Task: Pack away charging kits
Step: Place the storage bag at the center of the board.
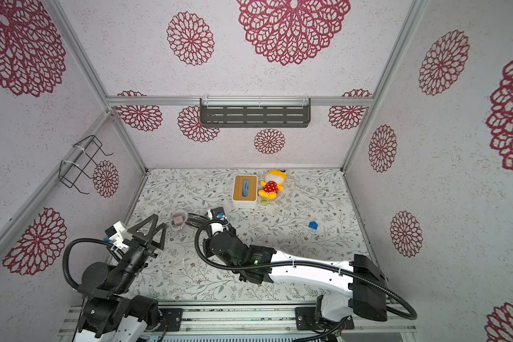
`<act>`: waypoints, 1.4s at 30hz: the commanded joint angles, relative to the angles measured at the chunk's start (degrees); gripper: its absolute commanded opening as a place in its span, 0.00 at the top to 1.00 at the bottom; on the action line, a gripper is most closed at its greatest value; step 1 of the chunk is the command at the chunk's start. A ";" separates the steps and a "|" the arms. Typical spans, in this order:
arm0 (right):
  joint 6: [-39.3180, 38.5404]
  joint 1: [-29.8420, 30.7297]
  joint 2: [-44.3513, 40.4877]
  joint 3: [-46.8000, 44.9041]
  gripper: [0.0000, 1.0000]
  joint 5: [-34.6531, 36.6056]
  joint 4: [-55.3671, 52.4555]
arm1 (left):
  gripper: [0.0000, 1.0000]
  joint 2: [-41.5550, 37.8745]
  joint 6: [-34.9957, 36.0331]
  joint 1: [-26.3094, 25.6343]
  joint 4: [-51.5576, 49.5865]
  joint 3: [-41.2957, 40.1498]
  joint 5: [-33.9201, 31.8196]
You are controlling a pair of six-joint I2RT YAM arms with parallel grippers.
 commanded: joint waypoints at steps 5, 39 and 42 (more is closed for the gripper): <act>0.18 -3.62 -8.64 -9.50 1.00 3.97 -5.18 | 0.08 9.41 7.74 0.05 -8.41 2.54 1.07; 26.19 -28.80 13.35 -7.06 0.87 -6.16 -9.75 | 0.04 8.71 12.46 0.20 -14.58 3.28 -2.32; 24.03 -28.63 13.95 -7.38 0.74 -9.62 -5.94 | 0.04 9.39 12.33 0.19 -13.51 2.85 -1.97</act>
